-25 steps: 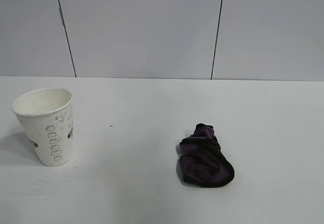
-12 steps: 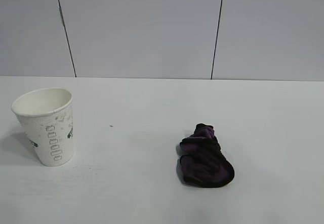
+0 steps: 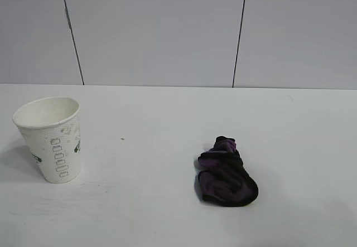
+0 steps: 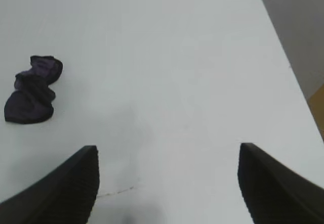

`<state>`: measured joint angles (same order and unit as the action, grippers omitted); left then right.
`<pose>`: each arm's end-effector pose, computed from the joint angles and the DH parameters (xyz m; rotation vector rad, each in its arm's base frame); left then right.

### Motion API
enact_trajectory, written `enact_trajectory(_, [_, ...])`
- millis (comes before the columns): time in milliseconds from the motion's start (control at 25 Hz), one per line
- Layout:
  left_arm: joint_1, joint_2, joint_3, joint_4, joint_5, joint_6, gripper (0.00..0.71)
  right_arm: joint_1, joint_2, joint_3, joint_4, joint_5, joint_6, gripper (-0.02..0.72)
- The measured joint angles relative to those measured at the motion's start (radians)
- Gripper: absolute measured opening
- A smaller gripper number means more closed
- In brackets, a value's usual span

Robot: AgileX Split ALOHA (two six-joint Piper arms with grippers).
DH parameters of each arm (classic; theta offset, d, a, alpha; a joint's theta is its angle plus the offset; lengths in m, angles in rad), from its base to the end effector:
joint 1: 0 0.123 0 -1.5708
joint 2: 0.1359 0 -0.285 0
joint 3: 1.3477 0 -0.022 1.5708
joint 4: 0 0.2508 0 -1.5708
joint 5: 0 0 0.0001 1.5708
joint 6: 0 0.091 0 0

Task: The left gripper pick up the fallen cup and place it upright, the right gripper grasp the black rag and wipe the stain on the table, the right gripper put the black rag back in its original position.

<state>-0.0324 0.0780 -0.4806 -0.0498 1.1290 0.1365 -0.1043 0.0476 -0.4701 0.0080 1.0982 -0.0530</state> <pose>0.0052 -0.0043 0.2666 0.1878 2.2008 -0.0037 0.0037 0.0003 0.2660 0.0552 2.1597 -0.0810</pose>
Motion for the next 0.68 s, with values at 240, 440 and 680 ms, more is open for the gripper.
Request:
enact_trajectory(240, [0.0,0.0,0.0,0.0,0.0,0.0,0.474,0.02,-0.06,0.0,-0.017,-0.009,0.022,0.528])
enact_trajectory(440, [0.0,0.0,0.0,0.0,0.0,0.0,0.474,0.03,-0.065,0.0,-0.018,-0.01,0.022,0.528])
enact_trajectory(680, [0.0,0.0,0.0,0.0,0.0,0.0,0.474,0.086,-0.065,0.0,-0.018,-0.01,0.022,0.528])
